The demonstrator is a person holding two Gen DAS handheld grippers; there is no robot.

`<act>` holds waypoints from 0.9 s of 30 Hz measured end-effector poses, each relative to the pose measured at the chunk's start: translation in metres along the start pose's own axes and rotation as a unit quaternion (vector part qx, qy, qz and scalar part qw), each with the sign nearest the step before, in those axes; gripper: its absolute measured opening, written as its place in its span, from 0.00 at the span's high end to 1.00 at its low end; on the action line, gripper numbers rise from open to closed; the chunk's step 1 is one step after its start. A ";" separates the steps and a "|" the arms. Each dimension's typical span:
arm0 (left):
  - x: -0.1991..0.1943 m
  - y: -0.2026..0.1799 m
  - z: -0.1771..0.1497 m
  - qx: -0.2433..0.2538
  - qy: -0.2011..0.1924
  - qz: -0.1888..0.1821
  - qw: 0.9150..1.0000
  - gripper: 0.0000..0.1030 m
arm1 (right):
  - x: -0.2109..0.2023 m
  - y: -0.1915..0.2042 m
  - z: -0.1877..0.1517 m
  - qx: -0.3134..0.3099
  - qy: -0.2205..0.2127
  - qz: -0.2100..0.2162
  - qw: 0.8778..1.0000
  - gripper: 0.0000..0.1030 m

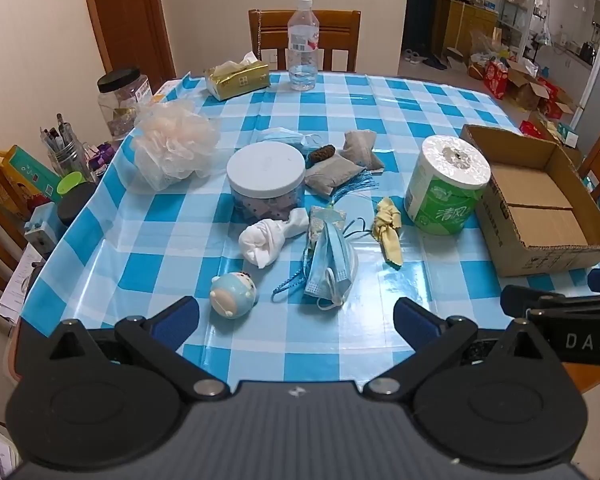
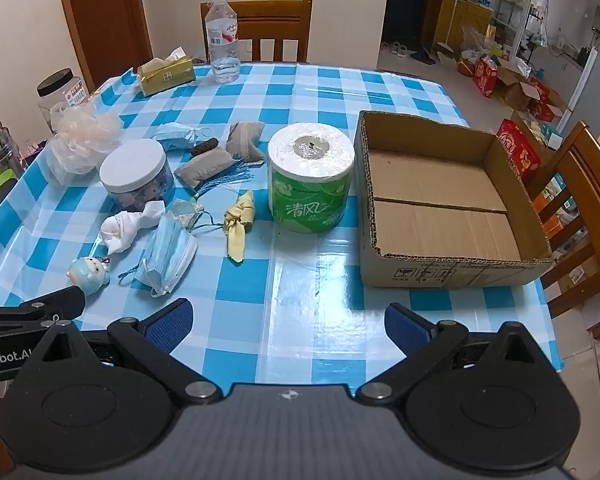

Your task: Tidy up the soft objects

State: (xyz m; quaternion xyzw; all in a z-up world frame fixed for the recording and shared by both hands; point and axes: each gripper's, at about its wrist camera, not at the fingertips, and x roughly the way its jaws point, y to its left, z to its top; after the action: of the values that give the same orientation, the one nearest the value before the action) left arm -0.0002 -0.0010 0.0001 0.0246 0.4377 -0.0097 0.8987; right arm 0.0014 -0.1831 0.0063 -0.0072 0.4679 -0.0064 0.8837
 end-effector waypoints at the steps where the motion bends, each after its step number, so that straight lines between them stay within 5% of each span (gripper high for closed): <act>1: 0.001 0.001 0.001 -0.007 0.012 -0.008 1.000 0.01 | 0.000 -0.002 0.001 -0.001 0.000 -0.001 1.000 0.00; 27: -0.004 -0.002 0.003 -0.003 0.001 -0.005 1.000 0.01 | -0.004 -0.006 0.000 0.000 -0.006 0.000 1.000 0.00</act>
State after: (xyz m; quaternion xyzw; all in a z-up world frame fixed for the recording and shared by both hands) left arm 0.0000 -0.0029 0.0052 0.0200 0.4387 -0.0131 0.8983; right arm -0.0006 -0.1892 0.0094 -0.0072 0.4621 -0.0067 0.8868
